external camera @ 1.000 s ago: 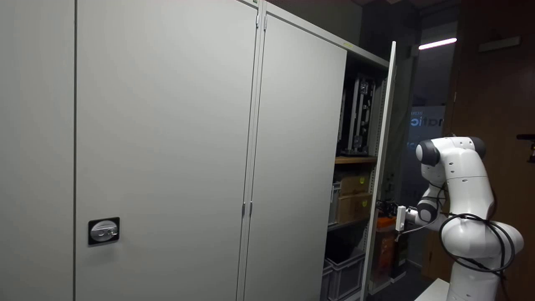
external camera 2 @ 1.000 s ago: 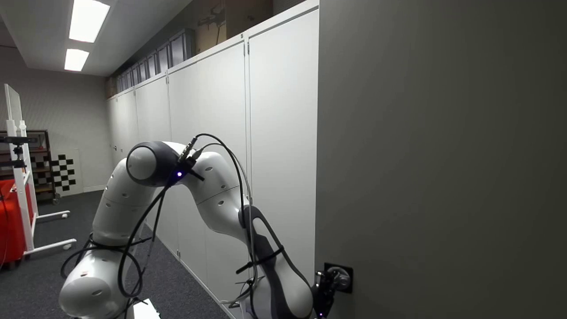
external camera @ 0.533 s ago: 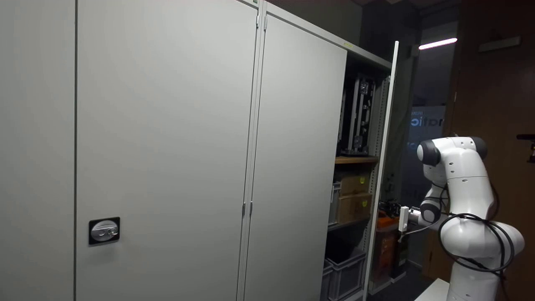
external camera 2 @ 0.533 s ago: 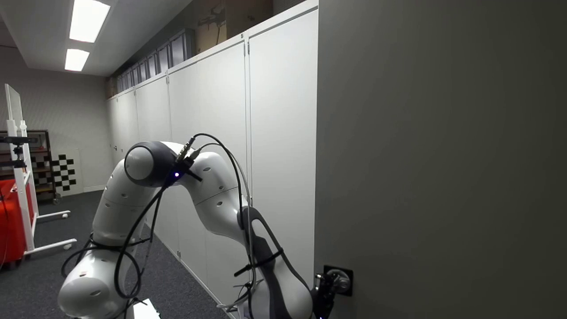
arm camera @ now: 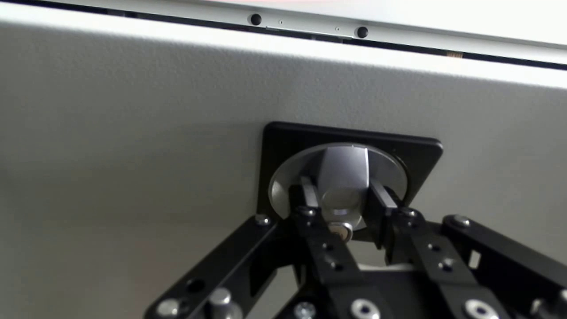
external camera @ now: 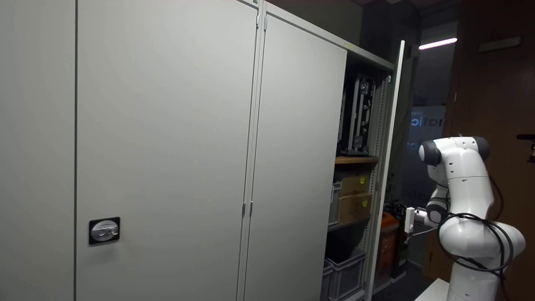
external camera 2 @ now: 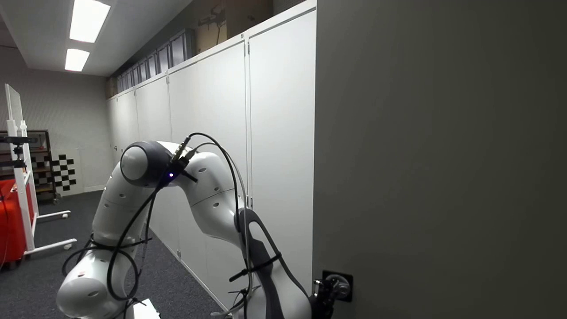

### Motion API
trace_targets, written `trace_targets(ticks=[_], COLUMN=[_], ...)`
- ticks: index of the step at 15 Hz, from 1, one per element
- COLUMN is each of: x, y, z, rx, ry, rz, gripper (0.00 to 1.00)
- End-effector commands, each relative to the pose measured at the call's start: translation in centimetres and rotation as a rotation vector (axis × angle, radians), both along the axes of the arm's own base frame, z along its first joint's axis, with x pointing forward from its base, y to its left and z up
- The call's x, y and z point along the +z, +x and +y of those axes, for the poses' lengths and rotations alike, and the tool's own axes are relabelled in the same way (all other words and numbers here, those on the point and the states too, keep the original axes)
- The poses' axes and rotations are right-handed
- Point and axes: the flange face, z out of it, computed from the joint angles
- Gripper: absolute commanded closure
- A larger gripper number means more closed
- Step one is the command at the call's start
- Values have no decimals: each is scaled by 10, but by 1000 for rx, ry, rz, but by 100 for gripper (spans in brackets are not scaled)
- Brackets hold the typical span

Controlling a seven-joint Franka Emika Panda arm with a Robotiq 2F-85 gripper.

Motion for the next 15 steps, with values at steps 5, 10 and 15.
trace_targets(ticks=[5,10,15], x=[19,19,20], y=[-32,-39,-48], z=[-27,-33,-39], rx=[-21,-14,-21], ry=[-55,-64,-69], rz=[-26,-15,-8], gripper=[92,92,92])
